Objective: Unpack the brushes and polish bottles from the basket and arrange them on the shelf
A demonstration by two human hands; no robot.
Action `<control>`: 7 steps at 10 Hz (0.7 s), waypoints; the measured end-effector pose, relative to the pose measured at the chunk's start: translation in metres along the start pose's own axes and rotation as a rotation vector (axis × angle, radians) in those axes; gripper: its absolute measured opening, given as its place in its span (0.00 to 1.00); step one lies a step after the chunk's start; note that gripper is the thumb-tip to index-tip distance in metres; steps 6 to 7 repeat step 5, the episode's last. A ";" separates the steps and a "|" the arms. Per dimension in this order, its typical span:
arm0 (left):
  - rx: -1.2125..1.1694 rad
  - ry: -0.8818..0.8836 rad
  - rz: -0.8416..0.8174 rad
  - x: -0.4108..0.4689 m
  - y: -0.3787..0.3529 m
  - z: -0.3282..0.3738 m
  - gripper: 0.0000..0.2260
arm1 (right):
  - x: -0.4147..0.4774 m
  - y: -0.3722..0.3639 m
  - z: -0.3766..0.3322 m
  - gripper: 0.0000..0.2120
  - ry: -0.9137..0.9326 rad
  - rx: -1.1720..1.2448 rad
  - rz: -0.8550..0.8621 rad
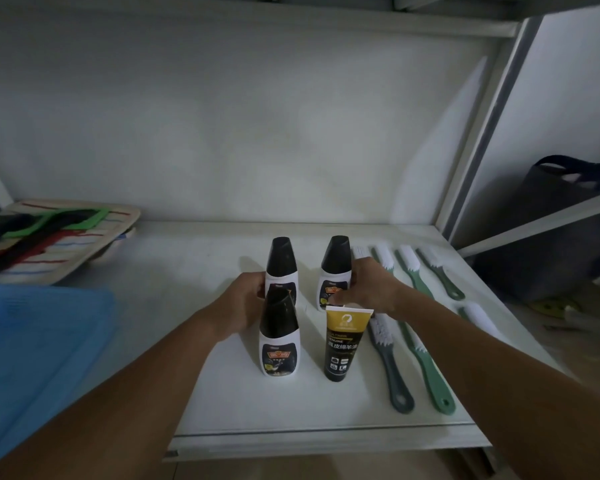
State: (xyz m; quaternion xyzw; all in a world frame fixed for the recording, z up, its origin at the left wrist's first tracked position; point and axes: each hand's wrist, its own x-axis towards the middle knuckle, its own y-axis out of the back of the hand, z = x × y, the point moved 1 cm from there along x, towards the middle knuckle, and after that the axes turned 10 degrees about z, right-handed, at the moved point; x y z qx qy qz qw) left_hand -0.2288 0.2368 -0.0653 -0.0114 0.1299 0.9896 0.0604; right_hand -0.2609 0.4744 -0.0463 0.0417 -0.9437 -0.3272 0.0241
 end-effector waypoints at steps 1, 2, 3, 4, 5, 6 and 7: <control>0.037 -0.024 0.017 0.001 0.002 -0.005 0.13 | 0.000 0.000 -0.001 0.16 0.004 -0.006 -0.006; 0.027 -0.040 0.018 0.000 0.002 -0.007 0.16 | 0.000 -0.001 0.000 0.17 0.004 0.015 -0.008; 0.030 -0.039 0.014 0.001 0.003 -0.008 0.17 | 0.001 -0.002 0.004 0.17 0.007 0.013 -0.028; 0.040 -0.050 0.010 0.003 0.003 -0.007 0.22 | -0.001 0.000 0.005 0.18 0.008 0.024 -0.077; 0.002 -0.031 0.049 0.003 0.006 -0.013 0.19 | -0.006 0.014 0.010 0.29 -0.009 0.195 0.039; 0.002 -0.031 0.049 0.003 0.006 -0.013 0.19 | -0.006 0.014 0.010 0.29 -0.009 0.195 0.039; 0.002 -0.031 0.049 0.003 0.006 -0.013 0.19 | -0.006 0.014 0.010 0.29 -0.009 0.195 0.039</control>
